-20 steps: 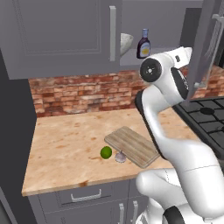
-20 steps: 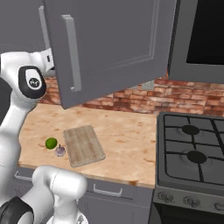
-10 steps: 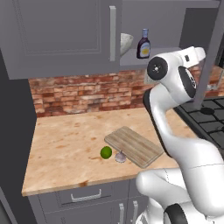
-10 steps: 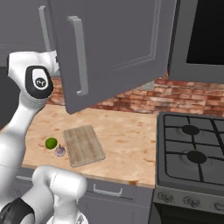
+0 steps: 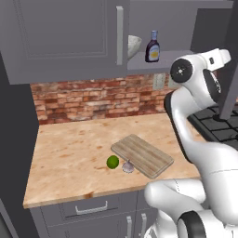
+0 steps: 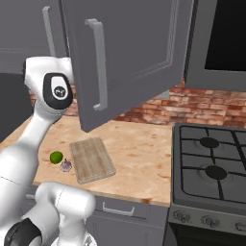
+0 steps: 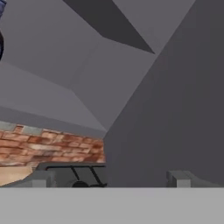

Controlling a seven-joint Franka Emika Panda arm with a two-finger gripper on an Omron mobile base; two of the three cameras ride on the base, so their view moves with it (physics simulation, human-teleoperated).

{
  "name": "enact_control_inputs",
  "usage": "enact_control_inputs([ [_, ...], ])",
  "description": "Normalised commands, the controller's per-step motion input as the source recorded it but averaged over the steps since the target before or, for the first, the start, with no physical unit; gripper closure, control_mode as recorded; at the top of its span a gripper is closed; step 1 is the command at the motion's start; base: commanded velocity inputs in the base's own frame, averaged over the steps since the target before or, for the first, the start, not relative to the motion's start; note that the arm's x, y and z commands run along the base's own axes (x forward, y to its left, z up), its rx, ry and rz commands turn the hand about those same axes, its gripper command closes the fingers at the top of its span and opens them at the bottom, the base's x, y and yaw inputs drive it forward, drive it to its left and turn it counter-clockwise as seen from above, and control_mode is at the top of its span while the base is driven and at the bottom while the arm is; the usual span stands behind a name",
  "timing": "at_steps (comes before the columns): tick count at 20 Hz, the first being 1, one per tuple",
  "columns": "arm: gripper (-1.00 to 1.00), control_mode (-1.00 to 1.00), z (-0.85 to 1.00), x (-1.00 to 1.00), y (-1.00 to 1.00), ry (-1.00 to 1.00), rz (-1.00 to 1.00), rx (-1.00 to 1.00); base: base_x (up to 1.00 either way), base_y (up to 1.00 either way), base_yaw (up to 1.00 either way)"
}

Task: Open the cabinet. Place the bowl and condiment on the counter. Then place the lime and garlic on the cutting board.

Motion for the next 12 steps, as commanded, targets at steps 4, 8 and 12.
enact_control_inputs([
  [4, -1.0, -1.0, 0.0, 0.0, -0.42, 0.0, 0.0, 0.0, 0.0, 0.0, 0.0],
  [8, -1.0, -1.0, 0.0, 0.0, -0.41, 0.0, 0.0, 0.0, 0.0, 0.0, 0.0],
  [12, -1.0, -1.0, 0.0, 0.0, -0.38, -0.01, 0.0, 0.0, 0.0, 0.0, 0.0],
])
